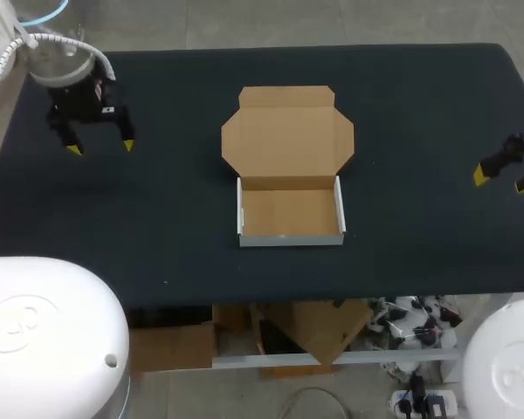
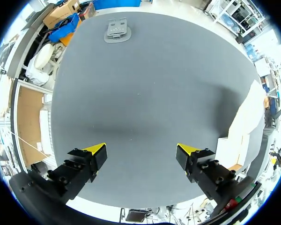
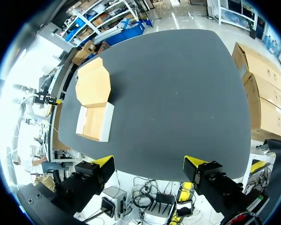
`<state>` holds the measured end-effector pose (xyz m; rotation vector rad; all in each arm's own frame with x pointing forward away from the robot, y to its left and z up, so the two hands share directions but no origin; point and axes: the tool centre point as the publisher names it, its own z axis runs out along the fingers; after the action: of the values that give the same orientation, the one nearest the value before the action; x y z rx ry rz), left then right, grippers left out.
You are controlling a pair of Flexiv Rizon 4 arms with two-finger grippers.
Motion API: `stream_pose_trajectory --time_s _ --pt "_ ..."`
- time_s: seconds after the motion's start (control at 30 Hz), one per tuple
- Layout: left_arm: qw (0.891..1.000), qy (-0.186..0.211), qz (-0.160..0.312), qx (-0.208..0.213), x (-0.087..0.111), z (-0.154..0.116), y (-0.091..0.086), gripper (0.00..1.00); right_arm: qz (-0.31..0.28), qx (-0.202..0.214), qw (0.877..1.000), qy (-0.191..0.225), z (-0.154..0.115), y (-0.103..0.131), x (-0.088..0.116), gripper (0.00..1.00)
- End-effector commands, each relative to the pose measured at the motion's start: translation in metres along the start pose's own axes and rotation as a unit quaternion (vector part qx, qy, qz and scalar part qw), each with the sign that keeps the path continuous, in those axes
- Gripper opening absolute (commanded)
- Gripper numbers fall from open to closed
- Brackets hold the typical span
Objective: Assemble the packaging by folding the flat box into shape, placing the metal phone stand inside, and closing the box properly
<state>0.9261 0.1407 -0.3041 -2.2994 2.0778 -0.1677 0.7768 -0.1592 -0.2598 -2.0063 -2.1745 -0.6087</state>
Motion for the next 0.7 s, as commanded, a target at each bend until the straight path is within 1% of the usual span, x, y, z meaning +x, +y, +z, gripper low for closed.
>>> stream_pose_trajectory --time_s 0.03,0.27,0.43,0.53,0.63,0.67,0.7 --pt "1.0 0.006 -0.001 -0.008 -0.008 0.013 -0.017 1.0 0.0 0.001 1.0 0.0 -0.002 -0.001 0.0 1.0" --pt "1.0 0.006 0.001 -0.006 -0.027 0.025 -0.039 1.0 0.0 0.001 1.0 0.0 -0.002 -0.001 0.0 1.0" --pt "1.0 0.006 0.009 -0.004 -0.035 0.03 -0.053 1.0 0.0 0.001 1.0 0.0 -0.002 -0.001 0.0 1.0" --pt "1.0 0.007 0.015 -0.003 -0.038 0.034 -0.06 1.0 0.0 0.001 1.0 0.0 -0.002 -0.001 0.0 1.0" --pt "1.0 0.009 0.011 -0.004 -0.045 0.042 -0.066 1.0 0.0 0.001 1.0 0.0 -0.002 -0.001 0.0 1.0" --pt "1.0 0.018 0.009 -0.005 -0.047 0.044 -0.067 1.0 0.0 0.001 1.0 0.0 -0.002 -0.001 0.0 1.0" --pt "1.0 0.018 0.011 -0.005 -0.049 0.046 -0.069 1.0 0.0 0.001 1.0 0.0 -0.002 -0.001 0.0 1.0"
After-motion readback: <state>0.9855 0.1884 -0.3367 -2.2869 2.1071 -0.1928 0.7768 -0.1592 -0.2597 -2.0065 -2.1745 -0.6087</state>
